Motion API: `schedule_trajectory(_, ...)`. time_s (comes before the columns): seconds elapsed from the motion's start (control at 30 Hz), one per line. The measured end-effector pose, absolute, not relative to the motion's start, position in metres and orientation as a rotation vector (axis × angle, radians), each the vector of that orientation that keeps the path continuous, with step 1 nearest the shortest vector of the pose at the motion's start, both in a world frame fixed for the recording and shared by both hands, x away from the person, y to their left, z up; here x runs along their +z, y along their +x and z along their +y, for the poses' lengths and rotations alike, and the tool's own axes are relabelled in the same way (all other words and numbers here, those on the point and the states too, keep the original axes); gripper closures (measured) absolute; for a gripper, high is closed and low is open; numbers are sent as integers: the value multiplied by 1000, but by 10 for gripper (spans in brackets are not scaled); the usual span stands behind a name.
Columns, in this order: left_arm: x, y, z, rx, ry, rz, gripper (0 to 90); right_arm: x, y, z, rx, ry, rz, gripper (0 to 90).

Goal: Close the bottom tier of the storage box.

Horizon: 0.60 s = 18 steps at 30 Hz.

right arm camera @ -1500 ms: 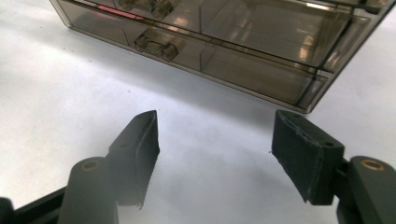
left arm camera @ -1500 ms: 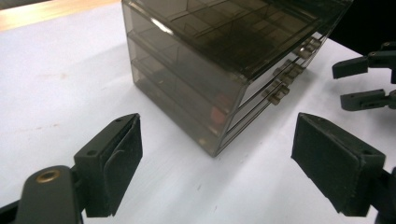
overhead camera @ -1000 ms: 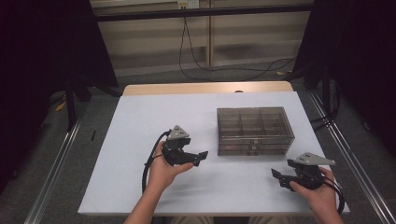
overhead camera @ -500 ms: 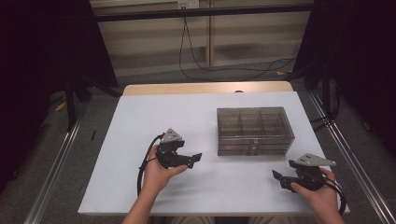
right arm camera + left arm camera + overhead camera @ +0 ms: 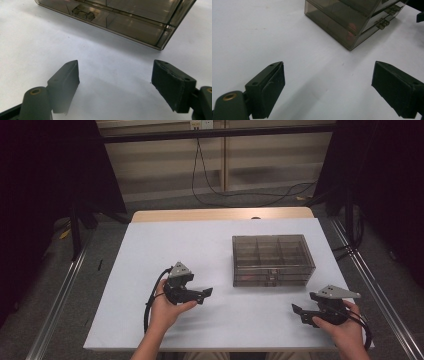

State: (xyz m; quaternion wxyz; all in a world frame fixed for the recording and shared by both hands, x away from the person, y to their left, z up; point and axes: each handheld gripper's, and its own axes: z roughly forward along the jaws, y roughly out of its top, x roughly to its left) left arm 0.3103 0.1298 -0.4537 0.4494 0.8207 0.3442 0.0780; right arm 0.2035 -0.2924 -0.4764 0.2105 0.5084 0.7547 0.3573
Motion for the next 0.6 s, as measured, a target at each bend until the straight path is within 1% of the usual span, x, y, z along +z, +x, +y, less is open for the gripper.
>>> schedule_trajectory(0.1,-456,309,130,183,2039,829,103,-477,203,-293,990,1411,2111,212)
schedule_trajectory(0.6,-461,308,133,163,2042,849,69,-477,203,-293,990,1412,2131,158)
